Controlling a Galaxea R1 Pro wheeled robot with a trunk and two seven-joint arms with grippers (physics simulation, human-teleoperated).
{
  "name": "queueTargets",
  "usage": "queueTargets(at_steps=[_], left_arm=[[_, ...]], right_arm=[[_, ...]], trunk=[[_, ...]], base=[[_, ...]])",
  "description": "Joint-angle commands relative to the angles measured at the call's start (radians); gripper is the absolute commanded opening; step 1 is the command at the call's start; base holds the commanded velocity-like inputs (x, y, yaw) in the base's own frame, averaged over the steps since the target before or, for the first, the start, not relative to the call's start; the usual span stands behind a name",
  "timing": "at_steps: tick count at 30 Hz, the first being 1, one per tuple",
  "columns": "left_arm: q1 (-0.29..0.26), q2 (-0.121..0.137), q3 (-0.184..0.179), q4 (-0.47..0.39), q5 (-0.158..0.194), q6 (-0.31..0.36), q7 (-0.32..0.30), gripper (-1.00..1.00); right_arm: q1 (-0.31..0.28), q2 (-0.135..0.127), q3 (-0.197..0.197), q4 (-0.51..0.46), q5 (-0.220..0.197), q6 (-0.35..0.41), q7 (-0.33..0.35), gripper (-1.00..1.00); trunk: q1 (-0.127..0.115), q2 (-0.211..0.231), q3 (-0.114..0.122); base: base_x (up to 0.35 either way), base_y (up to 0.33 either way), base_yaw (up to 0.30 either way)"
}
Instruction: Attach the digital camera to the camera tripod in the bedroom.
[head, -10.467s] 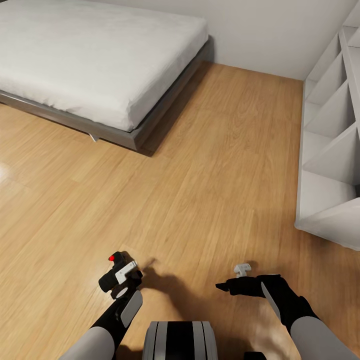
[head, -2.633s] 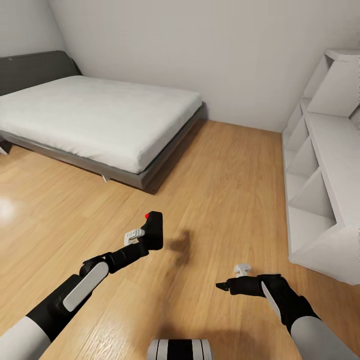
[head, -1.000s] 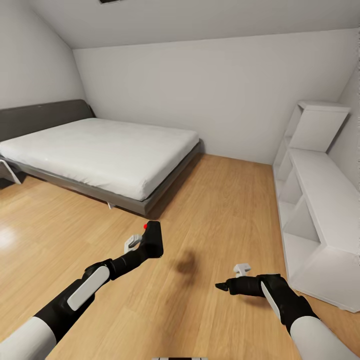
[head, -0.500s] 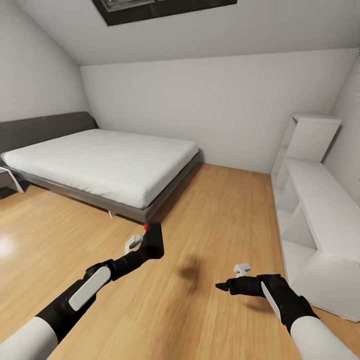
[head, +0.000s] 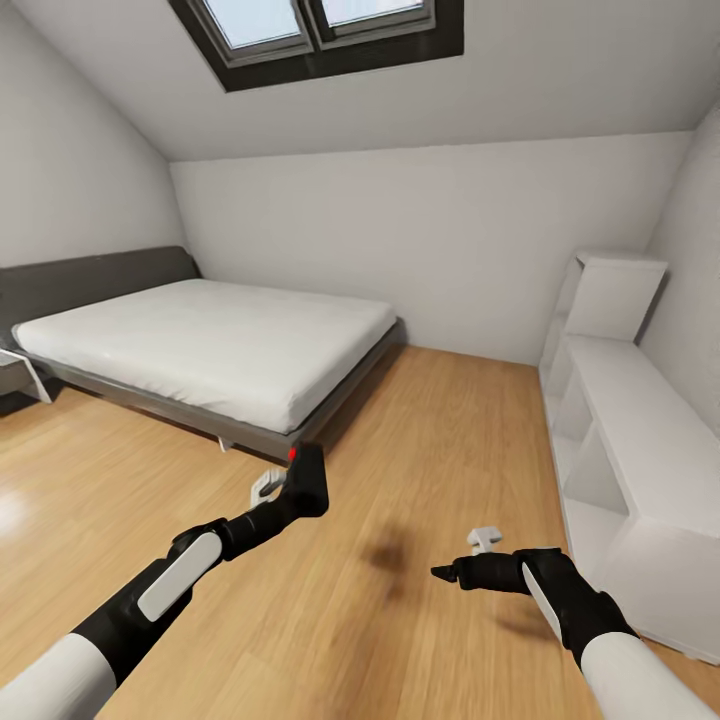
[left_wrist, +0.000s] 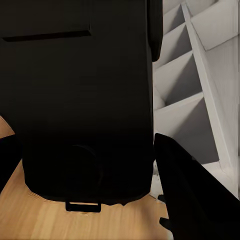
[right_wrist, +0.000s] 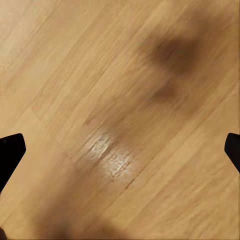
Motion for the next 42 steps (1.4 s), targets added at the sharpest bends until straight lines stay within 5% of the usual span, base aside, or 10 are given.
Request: queueTargets(at_steps=[1,22,42], left_arm=[[-0.001,0.001,-0.002,-0.001,0.005,0.002,-0.002,-1.0],[0.0,0.001,-0.002,-0.003,0.005,0.0,-0.005,-1.0],[0.0,0.001,-0.001,0.003,0.005,0.0,-0.005,-1.0]], right_arm=[[0.0,0.0,-0.003,-0.001,0.01,0.003,0.007,1.0],[0.0,0.002,-0.003,0.0,0.009,0.003,0.007,1.0],[0.0,0.002,-0.003,0.0,0.009,0.0,0.007,1.0]], trunk=[[-0.001,0.0,0.003],[-0.01,0.005,0.084],[-0.087,0.145,0.147]], base=[[0.0,0.0,0.0],[0.0,0.0,0.0],[0.0,0.0,0.0]])
